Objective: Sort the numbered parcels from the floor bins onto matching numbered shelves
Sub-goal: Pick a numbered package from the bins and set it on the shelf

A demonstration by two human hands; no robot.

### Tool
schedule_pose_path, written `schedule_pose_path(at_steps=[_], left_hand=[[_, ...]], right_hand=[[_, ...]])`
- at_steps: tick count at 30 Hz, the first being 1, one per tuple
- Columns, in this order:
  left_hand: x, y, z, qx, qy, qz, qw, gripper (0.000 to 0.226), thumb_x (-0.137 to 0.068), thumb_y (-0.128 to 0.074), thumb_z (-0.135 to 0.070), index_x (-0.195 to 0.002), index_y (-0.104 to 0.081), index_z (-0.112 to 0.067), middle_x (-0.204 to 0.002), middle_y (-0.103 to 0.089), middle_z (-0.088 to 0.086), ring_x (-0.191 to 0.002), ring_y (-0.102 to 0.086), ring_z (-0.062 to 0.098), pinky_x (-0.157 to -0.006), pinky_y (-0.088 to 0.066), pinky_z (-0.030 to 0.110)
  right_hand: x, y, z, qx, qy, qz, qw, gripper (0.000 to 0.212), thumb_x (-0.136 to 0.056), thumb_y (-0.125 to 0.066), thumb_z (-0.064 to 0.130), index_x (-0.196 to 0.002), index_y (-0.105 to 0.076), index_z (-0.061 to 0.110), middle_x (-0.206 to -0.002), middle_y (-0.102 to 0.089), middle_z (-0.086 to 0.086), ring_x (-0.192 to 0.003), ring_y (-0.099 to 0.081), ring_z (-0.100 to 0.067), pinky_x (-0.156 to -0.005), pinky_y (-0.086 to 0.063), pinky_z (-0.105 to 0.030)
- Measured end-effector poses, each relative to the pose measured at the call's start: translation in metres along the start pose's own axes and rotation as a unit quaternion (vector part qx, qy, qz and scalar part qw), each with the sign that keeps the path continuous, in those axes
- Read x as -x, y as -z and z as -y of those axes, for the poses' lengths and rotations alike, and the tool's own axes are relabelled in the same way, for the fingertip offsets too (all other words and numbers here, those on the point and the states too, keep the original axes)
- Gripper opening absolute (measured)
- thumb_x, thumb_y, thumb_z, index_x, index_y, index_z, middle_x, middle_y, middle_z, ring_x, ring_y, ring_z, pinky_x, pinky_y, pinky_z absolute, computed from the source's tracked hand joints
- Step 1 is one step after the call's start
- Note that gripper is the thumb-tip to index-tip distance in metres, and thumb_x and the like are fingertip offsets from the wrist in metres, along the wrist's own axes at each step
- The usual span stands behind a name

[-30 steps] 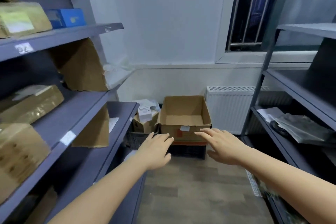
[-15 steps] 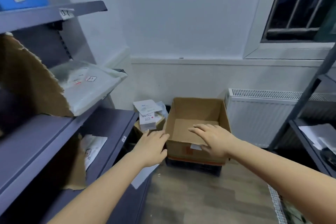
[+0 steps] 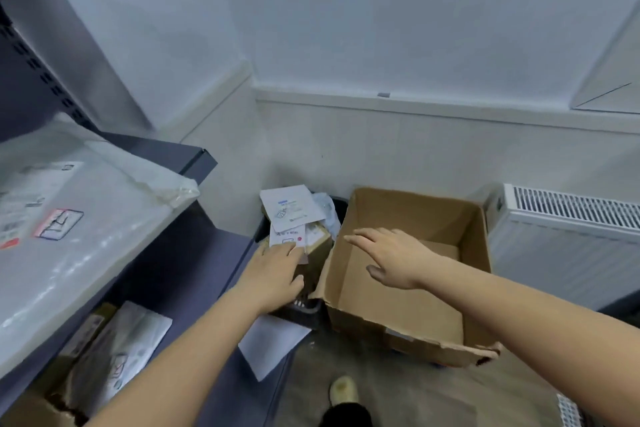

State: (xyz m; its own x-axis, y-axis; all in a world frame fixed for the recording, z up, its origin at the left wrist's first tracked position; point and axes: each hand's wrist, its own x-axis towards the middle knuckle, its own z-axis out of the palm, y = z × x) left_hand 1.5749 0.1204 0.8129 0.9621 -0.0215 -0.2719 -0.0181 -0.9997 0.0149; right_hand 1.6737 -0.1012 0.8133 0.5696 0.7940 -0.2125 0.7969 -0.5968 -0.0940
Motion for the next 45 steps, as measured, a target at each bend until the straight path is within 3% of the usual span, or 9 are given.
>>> schedule_pose_path(at_steps=[7,19,23,26,30,36,39,42,45], left_hand=[[-0.12,-0.018,0.06,0.022,0.015,0.044,0.999,0.053,-0.092,-0.026,-0.037,-0.138,-0.042,-0.018,-0.144,-0.043,0.001,-0.131,-0.04,0.021,-0.109,-0.023,0.035],[-0.277,-0.09,0.127,0.098,0.11,0.106,0.983,0.053,-0.099,-0.038,-0.038,-0.148,-0.029,-0.019,-0.152,-0.031,-0.003,-0.138,-0.031,0.017,-0.115,-0.016,0.036],[-0.321,-0.128,0.16,0.143,0.18,0.088,0.969,0.055,-0.099,-0.04,-0.039,-0.149,-0.028,-0.02,-0.153,-0.031,-0.003,-0.136,-0.034,0.018,-0.112,-0.026,0.035],[-0.346,-0.158,0.18,0.225,0.265,0.05,0.936,0.052,-0.099,-0.045,-0.036,-0.145,-0.035,-0.015,-0.145,-0.038,0.002,-0.129,-0.039,0.02,-0.101,-0.035,0.033],[-0.369,-0.203,0.2,0.355,0.406,-0.002,0.842,0.045,-0.093,-0.056,-0.037,-0.128,-0.049,-0.009,-0.123,-0.054,0.012,-0.109,-0.053,0.028,-0.086,-0.047,0.038],[-0.391,-0.232,0.2,0.49,0.498,-0.02,0.715,0.024,-0.097,-0.054,-0.027,-0.111,-0.052,-0.007,-0.101,-0.061,0.008,-0.081,-0.053,0.019,-0.057,-0.035,0.028],[-0.39,-0.235,0.193,0.508,0.504,-0.055,0.697,0.013,-0.096,-0.055,-0.019,-0.103,-0.051,-0.009,-0.087,-0.055,0.002,-0.077,-0.052,0.018,-0.055,-0.034,0.026],[-0.385,-0.227,0.185,0.499,0.504,-0.076,0.701,0.007,-0.094,-0.055,-0.014,-0.098,-0.05,-0.01,-0.09,-0.058,0.005,-0.079,-0.054,0.021,-0.055,-0.035,0.027],[-0.377,-0.207,0.173,0.507,0.503,-0.097,0.693,0.007,-0.094,-0.052,-0.008,-0.091,-0.048,-0.013,-0.086,-0.057,0.004,-0.072,-0.052,0.017,-0.053,-0.035,0.028]], right_hand=[[-0.132,-0.012,-0.064,-0.022,-0.005,0.033,0.999,0.063,-0.096,-0.045,0.026,-0.153,-0.018,0.025,-0.155,-0.028,-0.001,-0.135,-0.037,-0.025,-0.105,-0.036,-0.038],[-0.318,-0.098,-0.141,-0.075,0.013,0.097,0.992,0.059,-0.098,-0.043,0.03,-0.152,-0.022,0.021,-0.154,-0.031,-0.003,-0.132,-0.039,-0.026,-0.1,-0.037,-0.037],[-0.372,-0.144,-0.159,-0.1,0.021,0.115,0.988,0.06,-0.1,-0.041,0.039,-0.153,-0.02,0.019,-0.156,-0.029,-0.003,-0.138,-0.033,-0.024,-0.106,-0.033,-0.037],[-0.408,-0.177,-0.166,-0.139,0.001,0.14,0.98,0.064,-0.101,-0.04,0.045,-0.154,-0.019,0.017,-0.157,-0.027,-0.005,-0.142,-0.027,-0.024,-0.111,-0.03,-0.037],[-0.443,-0.223,-0.169,-0.214,-0.061,0.161,0.961,0.065,-0.098,-0.042,0.053,-0.147,-0.03,0.012,-0.152,-0.034,-0.007,-0.137,-0.034,-0.025,-0.107,-0.035,-0.04],[-0.477,-0.259,-0.156,-0.413,-0.215,0.088,0.881,0.065,-0.09,-0.063,0.043,-0.137,-0.037,0.007,-0.137,-0.04,-0.007,-0.124,-0.043,-0.021,-0.088,-0.037,-0.027],[-0.486,-0.26,-0.152,-0.47,-0.26,0.082,0.84,0.059,-0.087,-0.07,0.026,-0.132,-0.04,0.005,-0.132,-0.049,-0.01,-0.118,-0.051,-0.024,-0.083,-0.041,-0.027],[-0.48,-0.246,-0.149,-0.455,-0.221,0.092,0.858,0.038,-0.093,-0.057,0.015,-0.13,-0.05,0.007,-0.127,-0.059,-0.009,-0.111,-0.055,-0.021,-0.081,-0.043,-0.025],[-0.46,-0.223,-0.148,-0.46,-0.188,0.087,0.863,0.038,-0.096,-0.049,0.015,-0.134,-0.052,0.017,-0.127,-0.06,-0.003,-0.106,-0.054,-0.017,-0.078,-0.041,-0.022]])
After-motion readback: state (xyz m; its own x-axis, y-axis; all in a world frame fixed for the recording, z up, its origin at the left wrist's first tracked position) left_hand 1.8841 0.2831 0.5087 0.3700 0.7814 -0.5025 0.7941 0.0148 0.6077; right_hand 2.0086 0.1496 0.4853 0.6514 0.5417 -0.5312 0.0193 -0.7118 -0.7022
